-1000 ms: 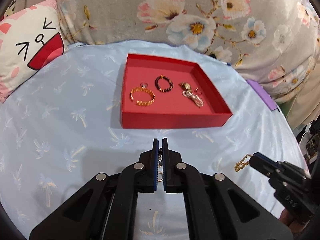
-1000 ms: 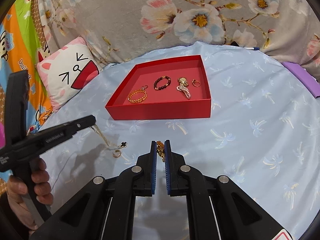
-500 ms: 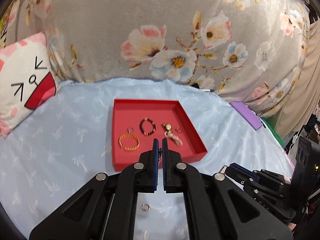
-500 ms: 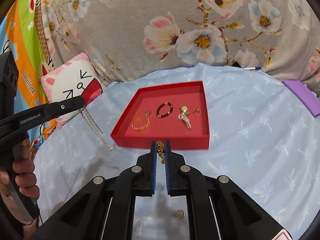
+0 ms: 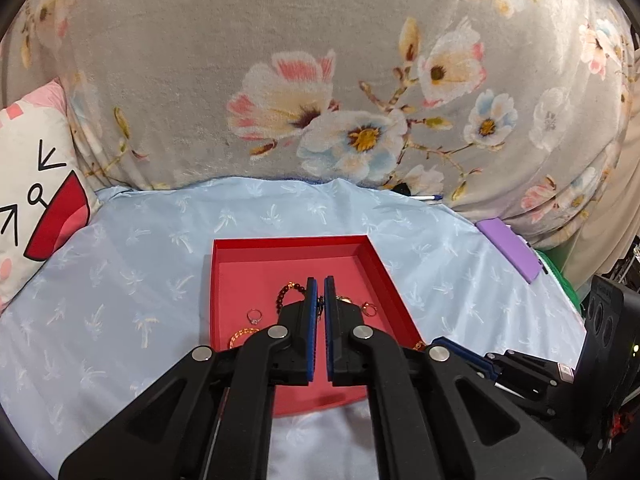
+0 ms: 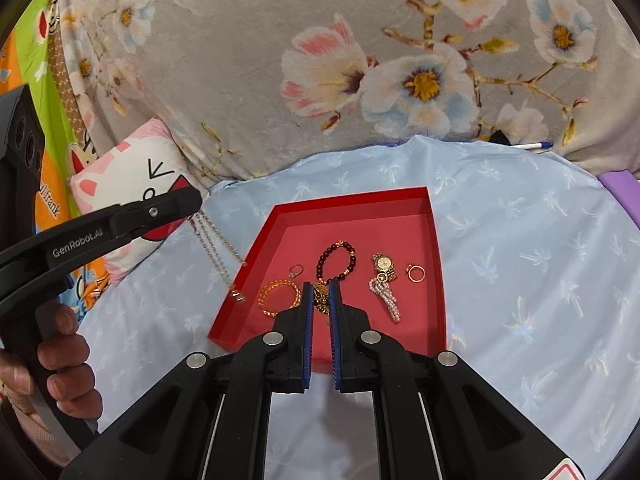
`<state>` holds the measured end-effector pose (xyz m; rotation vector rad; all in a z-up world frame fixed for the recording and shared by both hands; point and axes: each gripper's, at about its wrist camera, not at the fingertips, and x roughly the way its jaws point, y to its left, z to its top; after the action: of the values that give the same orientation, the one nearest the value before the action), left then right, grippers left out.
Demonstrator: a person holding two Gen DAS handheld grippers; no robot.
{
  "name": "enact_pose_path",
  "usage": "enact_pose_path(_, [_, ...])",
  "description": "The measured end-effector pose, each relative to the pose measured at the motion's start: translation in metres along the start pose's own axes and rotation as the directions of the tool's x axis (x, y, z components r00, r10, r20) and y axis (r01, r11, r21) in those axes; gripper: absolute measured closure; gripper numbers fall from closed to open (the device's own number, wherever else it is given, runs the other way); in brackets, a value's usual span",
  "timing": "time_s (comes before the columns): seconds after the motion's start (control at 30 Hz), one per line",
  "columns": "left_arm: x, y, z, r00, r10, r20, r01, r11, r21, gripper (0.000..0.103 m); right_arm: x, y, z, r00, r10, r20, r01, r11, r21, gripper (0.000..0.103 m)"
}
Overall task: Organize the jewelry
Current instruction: 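Lower the chain and necklace into the red box and open both tools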
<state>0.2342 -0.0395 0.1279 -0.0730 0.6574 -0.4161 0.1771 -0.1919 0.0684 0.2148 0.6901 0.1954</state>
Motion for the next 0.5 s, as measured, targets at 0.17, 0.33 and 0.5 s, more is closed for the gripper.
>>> enact_pose_path(0.17, [0.036,0.010,0.005,0.999,0.017,-0.028,-0.017,1.000,-0.012,0.101,0.031,-0.001,-0.005,0.999,-0.001,-0.043,0.001,1.000,-0.011,0.096])
enact_pose_path(0.33, [0.065,0.015,0.004,0.998,0.028,-0.064,-0.029,1.000,-0.009,0.101,0.058,-0.004,-0.012,0.997,-0.004,-0.080,0.003,1.000,-0.016,0.096])
enact_pose_path(0.5, [0.079,0.012,-0.003,0.996,0.016,-0.089,-0.016,1.000,-0.006,0.101,0.071,-0.010,-0.019,0.995,-0.014,-0.097,0.012,1.000,-0.013,0.096])
